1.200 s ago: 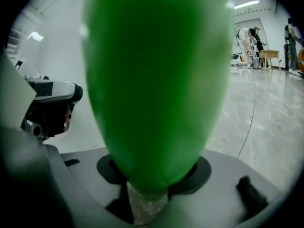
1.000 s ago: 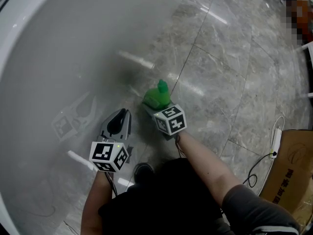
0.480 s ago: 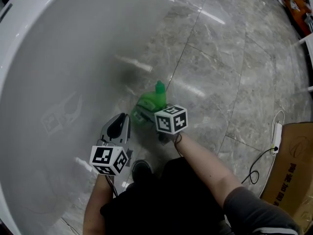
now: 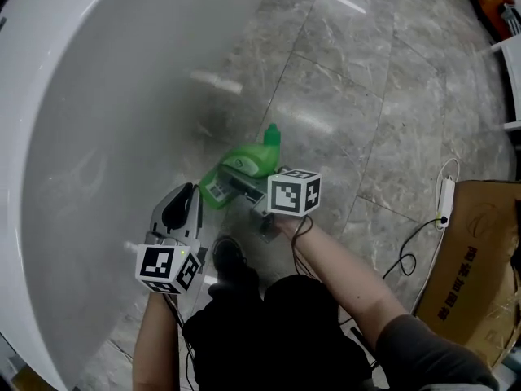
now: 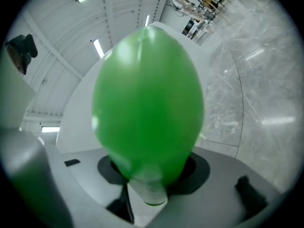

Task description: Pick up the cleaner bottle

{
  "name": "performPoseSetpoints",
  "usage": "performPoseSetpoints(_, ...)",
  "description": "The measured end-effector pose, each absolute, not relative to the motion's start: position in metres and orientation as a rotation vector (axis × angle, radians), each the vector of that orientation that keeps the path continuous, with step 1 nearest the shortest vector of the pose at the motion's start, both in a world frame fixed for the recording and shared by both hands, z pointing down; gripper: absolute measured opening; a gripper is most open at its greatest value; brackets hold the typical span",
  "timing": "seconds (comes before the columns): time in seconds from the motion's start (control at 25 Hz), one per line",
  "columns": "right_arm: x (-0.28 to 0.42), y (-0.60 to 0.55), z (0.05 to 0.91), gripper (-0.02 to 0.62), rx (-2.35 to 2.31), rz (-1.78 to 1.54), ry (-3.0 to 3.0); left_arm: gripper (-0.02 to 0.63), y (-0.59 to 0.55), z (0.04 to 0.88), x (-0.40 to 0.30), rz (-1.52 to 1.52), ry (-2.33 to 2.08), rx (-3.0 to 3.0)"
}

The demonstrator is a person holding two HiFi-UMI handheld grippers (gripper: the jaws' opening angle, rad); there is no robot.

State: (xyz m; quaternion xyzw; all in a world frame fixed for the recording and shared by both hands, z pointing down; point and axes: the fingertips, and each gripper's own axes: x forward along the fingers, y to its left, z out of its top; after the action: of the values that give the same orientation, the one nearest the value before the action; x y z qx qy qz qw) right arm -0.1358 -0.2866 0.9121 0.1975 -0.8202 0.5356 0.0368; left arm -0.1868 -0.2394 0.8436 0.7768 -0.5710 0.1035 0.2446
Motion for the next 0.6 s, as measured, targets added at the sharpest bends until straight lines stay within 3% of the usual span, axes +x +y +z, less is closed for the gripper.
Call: performPoseSetpoints(0.6, -0.088, -0.267, 0.656, 0.195, 0.537, 1.755, -2.547, 0.051, -0.237, 0.608, -0.169, 0.209, -1.692, 2.052)
